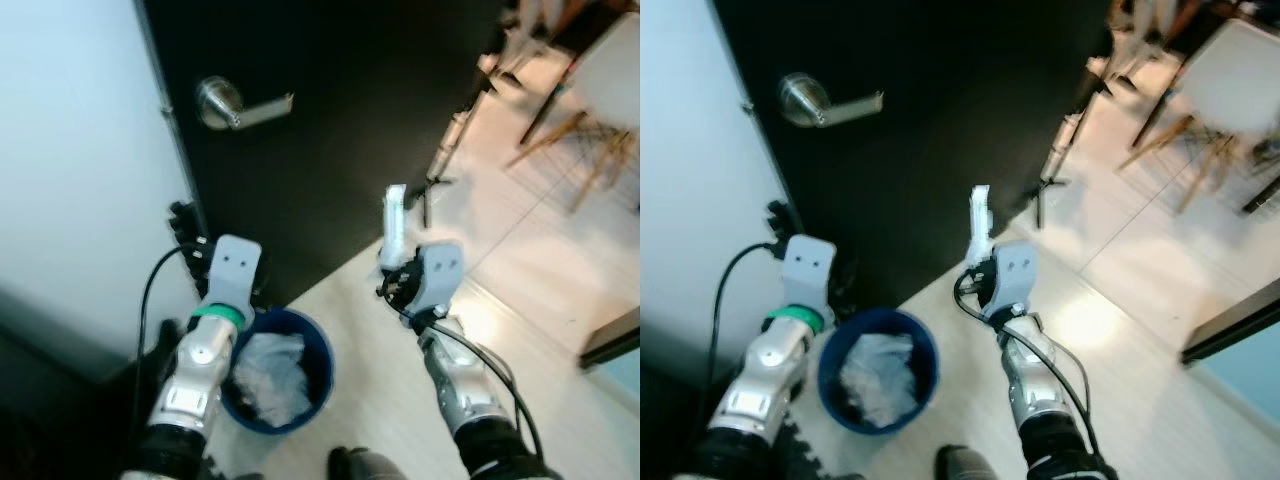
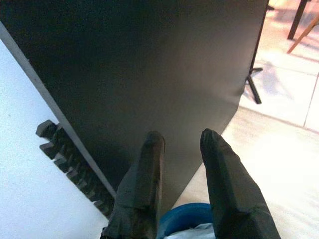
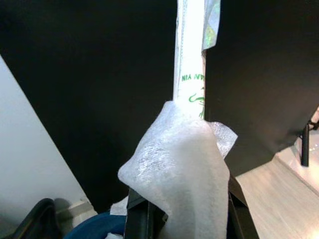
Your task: Clean up the room
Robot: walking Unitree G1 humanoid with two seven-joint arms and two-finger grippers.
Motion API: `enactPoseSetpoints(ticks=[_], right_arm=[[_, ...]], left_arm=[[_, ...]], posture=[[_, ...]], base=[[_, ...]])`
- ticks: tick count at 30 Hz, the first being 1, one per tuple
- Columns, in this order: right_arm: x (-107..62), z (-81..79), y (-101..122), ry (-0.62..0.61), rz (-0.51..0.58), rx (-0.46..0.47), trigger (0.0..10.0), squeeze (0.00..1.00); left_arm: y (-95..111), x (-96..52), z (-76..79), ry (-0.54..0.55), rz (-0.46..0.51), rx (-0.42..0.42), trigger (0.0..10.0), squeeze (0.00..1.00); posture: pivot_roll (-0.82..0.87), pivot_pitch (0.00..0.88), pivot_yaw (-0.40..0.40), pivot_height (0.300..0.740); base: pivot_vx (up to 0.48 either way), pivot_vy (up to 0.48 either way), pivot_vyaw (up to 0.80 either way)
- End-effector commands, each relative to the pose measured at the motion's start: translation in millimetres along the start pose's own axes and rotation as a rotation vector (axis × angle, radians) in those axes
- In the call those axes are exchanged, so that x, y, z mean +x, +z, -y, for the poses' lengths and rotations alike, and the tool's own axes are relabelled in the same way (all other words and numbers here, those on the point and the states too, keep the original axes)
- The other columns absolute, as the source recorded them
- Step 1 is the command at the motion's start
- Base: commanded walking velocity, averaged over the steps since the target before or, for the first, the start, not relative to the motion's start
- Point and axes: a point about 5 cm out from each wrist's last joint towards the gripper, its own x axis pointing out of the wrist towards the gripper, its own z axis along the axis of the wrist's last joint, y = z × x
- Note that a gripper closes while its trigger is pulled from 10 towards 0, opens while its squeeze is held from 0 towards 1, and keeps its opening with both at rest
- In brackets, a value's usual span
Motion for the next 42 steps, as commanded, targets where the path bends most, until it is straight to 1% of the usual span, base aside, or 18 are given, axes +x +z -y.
enactPoseSetpoints(ticks=[1, 11, 14, 18, 19, 25, 26, 27, 28, 29, 31, 33, 35, 36, 37, 38, 40, 42], right_arm=[[-5.7, 5.3, -5, -0.025, -0.015, 0.01, 10.0, 0.0], [-6.5, 3.6, -6, -0.019, -0.018, 0.003, 10.0, 0.0], [-6.9, 0.5, -10, 0.009, -0.047, -0.025, 10.0, 0.0], [-4.9, -6.2, -17, 0.085, -0.102, -0.001, 10.0, 0.0], [-2.3, -10.3, -19, 0.131, -0.123, 0.006, 10.0, 0.0], [2.0, -12.4, -19, 0.152, -0.136, -0.005, 10.0, 0.0], [8.6, -16.0, -19, 0.172, -0.152, -0.016, 10.0, 0.0], [8.6, -16.0, -19, 0.172, -0.152, -0.016, 10.0, 0.0], [23.1, -25.7, -20, 0.201, -0.194, -0.028, 10.0, 0.0], [23.1, -25.7, -20, 0.201, -0.194, -0.028, 10.0, 0.0], [29.0, -37.6, -26, 0.224, -0.251, -0.028, 10.0, 0.0], [27.5, -46.3, -34, 0.247, -0.3, -0.04, 10.0, 0.0], [25.0, -51.7, -38, 0.261, -0.318, -0.035, 10.0, 0.0], [25.0, -51.7, -38, 0.261, -0.318, -0.035, 10.0, 0.0], [24.0, -53.8, -40, 0.265, -0.317, -0.026, 10.0, 0.0], [24.1, -59.5, -40, 0.275, -0.311, -0.018, 10.0, 0.0], [24.5, -61.3, -40, 0.278, -0.31, -0.019, 10.0, 0.0], [31.1, -65.2, -35, 0.24, -0.298, -0.018, 10.0, 0.0]], left_arm=[[-4, -1.8, 6.5, -0.023, -0.02, 0.002, 10.0, 0.0], [-5, -3.2, 6.9, -0.027, -0.023, 0.003, 10.0, 0.0], [-6, -3.8, 7.2, -0.029, -0.031, 0.005, 10.0, 0.0], [-11, -5.8, 6.2, -0.029, -0.068, 0.037, 10.0, 0.0], [-16, -8.8, 5.0, -0.038, -0.093, 0.047, 10.0, 0.0], [-22, -14.4, 2.6, -0.054, -0.13, 0.078, 10.0, 0.0], [-27, -26.8, -2.3, -0.07, -0.151, 0.093, 10.0, 0.0], [-27, -26.8, -2.3, -0.07, -0.151, 0.093, 10.0, 0.0], [-37, -57.4, -13.8, -0.085, -0.201, 0.1, 10.0, 0.0], [-37, -57.4, -13.8, -0.085, -0.201, 0.1, 10.0, 0.0], [-41, -85.4, -21.4, -0.063, -0.237, 0.088, 10.0, 0.0], [-40, -104.8, -22.9, -0.036, -0.257, 0.074, 10.0, 0.0], [-37, -118.3, -20.4, -0.025, -0.262, 0.067, 10.0, 0.0], [-37, -118.3, -20.4, -0.025, -0.262, 0.067, 10.0, 0.0], [-36, -124.4, -18.7, -0.023, -0.262, 0.065, 10.0, 0.0], [-31, -137.3, -14.8, -0.02, -0.259, 0.066, 10.0, 0.0], [-30, -141.8, -13.4, -0.02, -0.259, 0.065, 10.0, 0.0], [-22, -155.5, -8.2, -0.016, -0.261, 0.058, 10.0, 0.0]], posture=[[-0.02, 0.0, -0.002, 0.74], [-0.02, 0.0, 0.001, 0.74], [-0.02, 0.0, 0.003, 0.74], [0.0, 0.001, 0.002, 0.74], [0.0, 0.004, 0.001, 0.74], [0.0, 0.014, 0.0, 0.74], [0.06, 0.071, -0.013, 0.74], [0.06, 0.071, -0.013, 0.74], [0.09, 0.108, -0.022, 0.74], [0.09, 0.108, -0.022, 0.74], [0.13, 0.18, -0.035, 0.74], [0.15, 0.209, -0.037, 0.74], [0.17, 0.253, -0.044, 0.74], [0.17, 0.253, -0.044, 0.74], [0.18, 0.264, -0.044, 0.74], [0.2, 0.29, -0.049, 0.74], [0.2, 0.306, -0.05, 0.74], [0.23, 0.346, -0.052, 0.74]], base=[[0.0, 0.0, 0.0], [0.0, 0.0, 0.0], [0.0, 0.0, 0.0], [0.0, 0.0, 0.0], [0.0, 0.0, 0.0], [0.0, 0.0, 0.0], [0.0, 0.0, 0.0], [0.0, 0.0, 0.0], [0.0, 0.0, 0.0], [0.0, 0.0, 0.0], [0.0, 0.0, 0.0], [0.0, 0.0, 0.0], [0.0, 0.0, 0.0], [0.0, 0.0, 0.0], [0.0, 0.0, 0.0], [0.0, 0.0, 0.0], [0.0, 0.0, 0.0], [0.0, 0.0, 0.0]])
